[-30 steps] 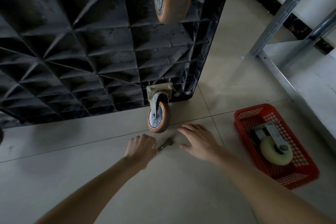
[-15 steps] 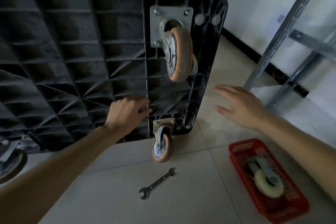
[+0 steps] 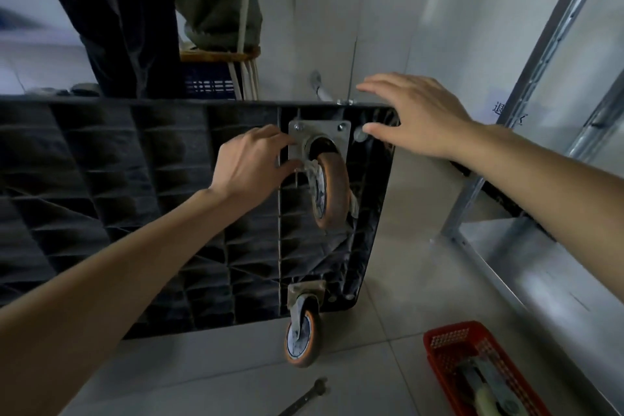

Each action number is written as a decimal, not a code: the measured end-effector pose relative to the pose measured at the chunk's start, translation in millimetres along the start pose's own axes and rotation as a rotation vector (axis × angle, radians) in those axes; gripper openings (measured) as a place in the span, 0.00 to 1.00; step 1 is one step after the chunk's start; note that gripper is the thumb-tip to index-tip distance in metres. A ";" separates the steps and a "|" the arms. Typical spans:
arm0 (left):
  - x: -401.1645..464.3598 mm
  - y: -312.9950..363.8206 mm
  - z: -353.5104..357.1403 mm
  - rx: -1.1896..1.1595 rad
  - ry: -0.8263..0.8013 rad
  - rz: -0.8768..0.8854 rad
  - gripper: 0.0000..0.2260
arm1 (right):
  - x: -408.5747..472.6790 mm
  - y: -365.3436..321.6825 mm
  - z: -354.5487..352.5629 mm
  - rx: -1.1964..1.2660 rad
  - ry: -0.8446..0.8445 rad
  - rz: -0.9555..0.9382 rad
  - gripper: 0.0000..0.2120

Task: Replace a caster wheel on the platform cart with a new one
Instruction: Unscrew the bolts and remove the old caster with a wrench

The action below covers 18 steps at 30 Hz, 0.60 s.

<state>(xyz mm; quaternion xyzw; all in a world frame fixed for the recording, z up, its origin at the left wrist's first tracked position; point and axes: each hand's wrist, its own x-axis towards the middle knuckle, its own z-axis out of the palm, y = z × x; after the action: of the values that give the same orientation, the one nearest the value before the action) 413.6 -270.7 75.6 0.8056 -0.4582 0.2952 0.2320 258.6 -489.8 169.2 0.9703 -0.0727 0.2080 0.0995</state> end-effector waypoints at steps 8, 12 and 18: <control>17.1 -1.2 11.1 0.012 -0.034 0.000 0.19 | 45.5 -13.1 18.4 0.084 -0.037 -0.011 0.33; 16.2 -4.1 21.7 0.008 -0.067 0.004 0.20 | 62.3 -9.4 28.4 0.089 -0.087 0.003 0.35; 7.0 -7.5 32.4 0.028 -0.079 0.029 0.18 | 70.3 -6.1 31.7 0.063 -0.140 0.003 0.36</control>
<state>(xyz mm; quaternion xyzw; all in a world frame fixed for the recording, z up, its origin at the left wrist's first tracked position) 431.5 -292.2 56.4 0.8131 -0.4743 0.2729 0.1984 335.6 -498.0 169.2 0.9850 -0.0745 0.1422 0.0633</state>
